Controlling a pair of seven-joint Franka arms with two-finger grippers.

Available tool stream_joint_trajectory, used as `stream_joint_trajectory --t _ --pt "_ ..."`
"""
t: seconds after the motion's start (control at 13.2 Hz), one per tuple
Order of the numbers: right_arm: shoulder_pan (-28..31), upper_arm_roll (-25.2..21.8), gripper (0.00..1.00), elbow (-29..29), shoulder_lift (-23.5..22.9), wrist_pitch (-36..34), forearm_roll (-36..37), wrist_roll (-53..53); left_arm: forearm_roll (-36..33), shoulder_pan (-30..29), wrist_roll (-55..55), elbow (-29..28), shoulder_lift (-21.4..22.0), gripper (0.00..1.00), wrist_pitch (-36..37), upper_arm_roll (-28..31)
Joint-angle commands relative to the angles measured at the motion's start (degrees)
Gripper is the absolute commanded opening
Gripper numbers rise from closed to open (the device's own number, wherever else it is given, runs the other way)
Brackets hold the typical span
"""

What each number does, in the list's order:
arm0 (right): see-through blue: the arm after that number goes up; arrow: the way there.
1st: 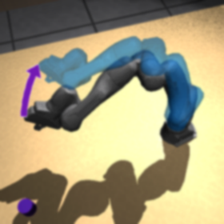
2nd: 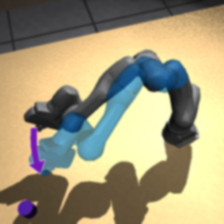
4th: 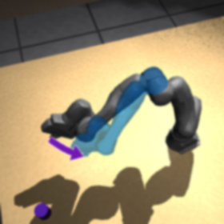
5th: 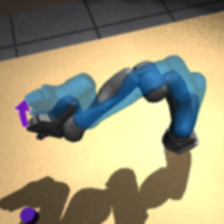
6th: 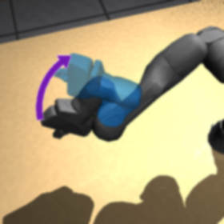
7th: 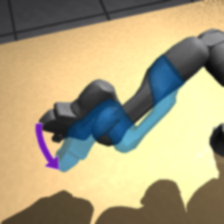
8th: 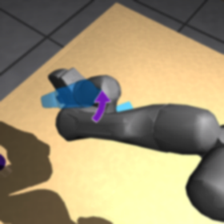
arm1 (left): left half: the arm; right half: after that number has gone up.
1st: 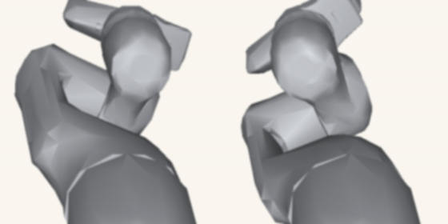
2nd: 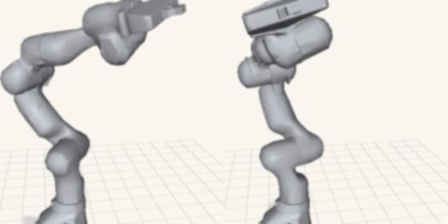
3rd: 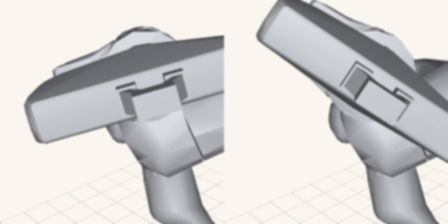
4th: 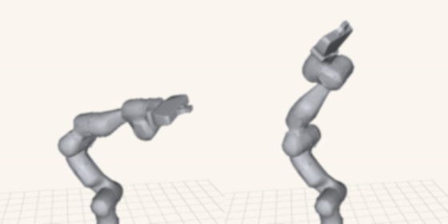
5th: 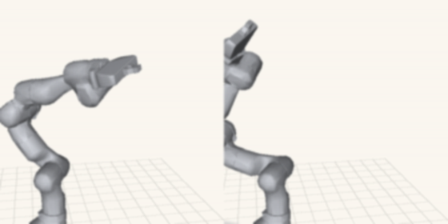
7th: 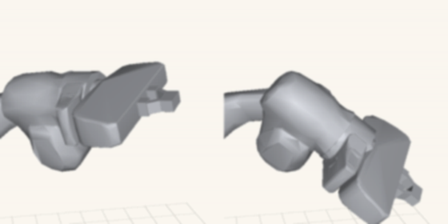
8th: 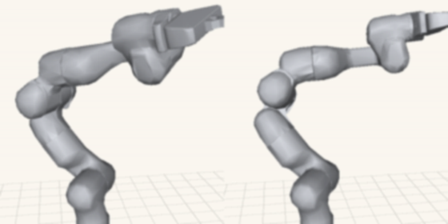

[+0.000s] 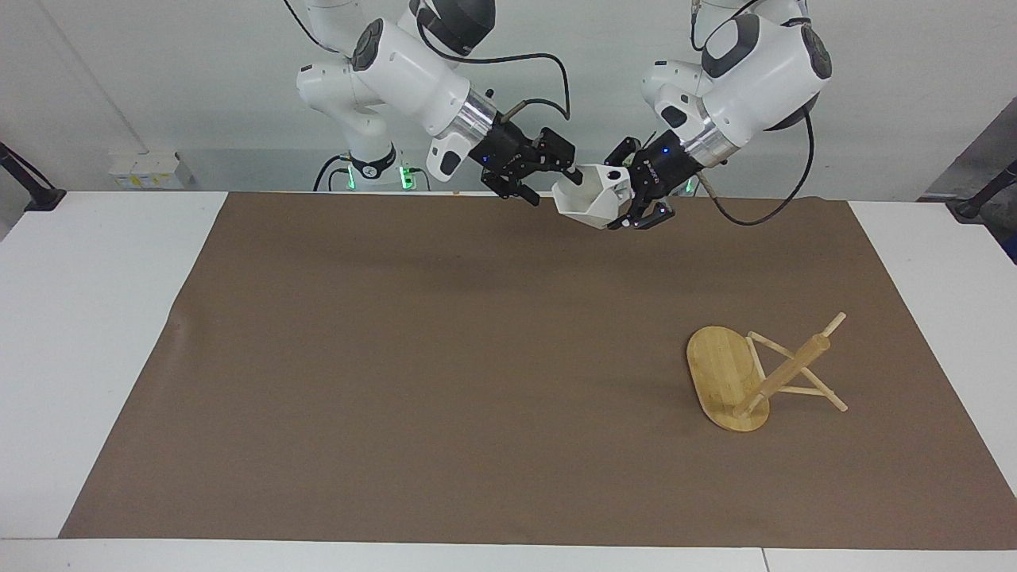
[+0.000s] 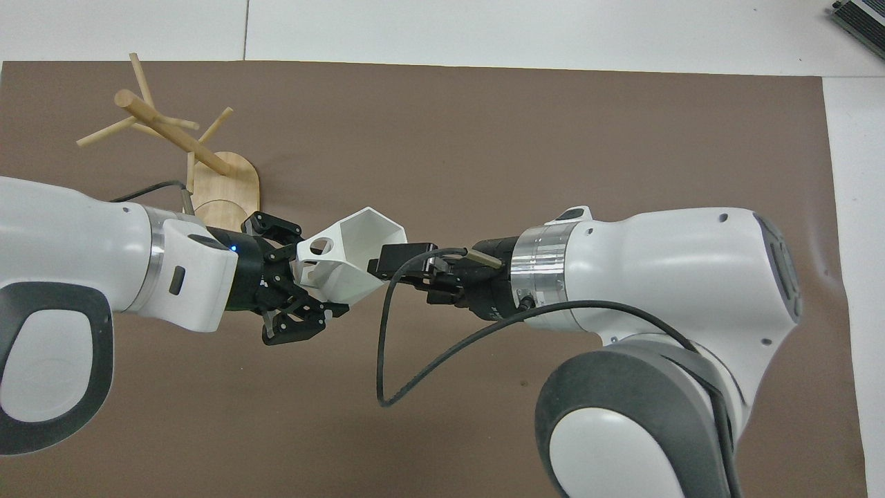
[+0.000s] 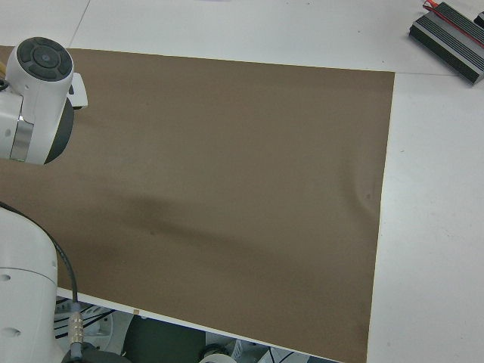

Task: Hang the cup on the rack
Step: 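Lift the cup with the left gripper while the right gripper releases and withdraws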

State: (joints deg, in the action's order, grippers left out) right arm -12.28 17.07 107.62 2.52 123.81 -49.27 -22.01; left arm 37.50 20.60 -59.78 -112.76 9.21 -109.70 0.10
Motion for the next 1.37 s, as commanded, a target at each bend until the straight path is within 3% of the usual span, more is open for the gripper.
stream_joint_trajectory --t 0.0,0.46,0.83,1.29 --pt "1.6 0.0 1.00 -0.4 0.8 -0.8 -0.6 0.0 0.8 -0.4 0.5 -1.3 1.0 0.00 -1.0 0.2" --pt "8.1 -0.2 1.00 -0.4 3.1 -0.9 0.3 0.2 0.8 -0.4 0.5 -1.4 1.1 0.00 -1.5 0.2" --pt "14.0 -0.2 1.00 -0.4 3.3 -0.9 20.0 4.1 0.3 -0.6 7.6 -1.5 1.0 0.00 -2.0 0.3" --pt "25.5 -0.3 1.00 -0.6 4.6 -5.9 31.5 5.1 -8.6 -0.6 26.5 -2.6 0.5 0.00 -10.3 0.3"
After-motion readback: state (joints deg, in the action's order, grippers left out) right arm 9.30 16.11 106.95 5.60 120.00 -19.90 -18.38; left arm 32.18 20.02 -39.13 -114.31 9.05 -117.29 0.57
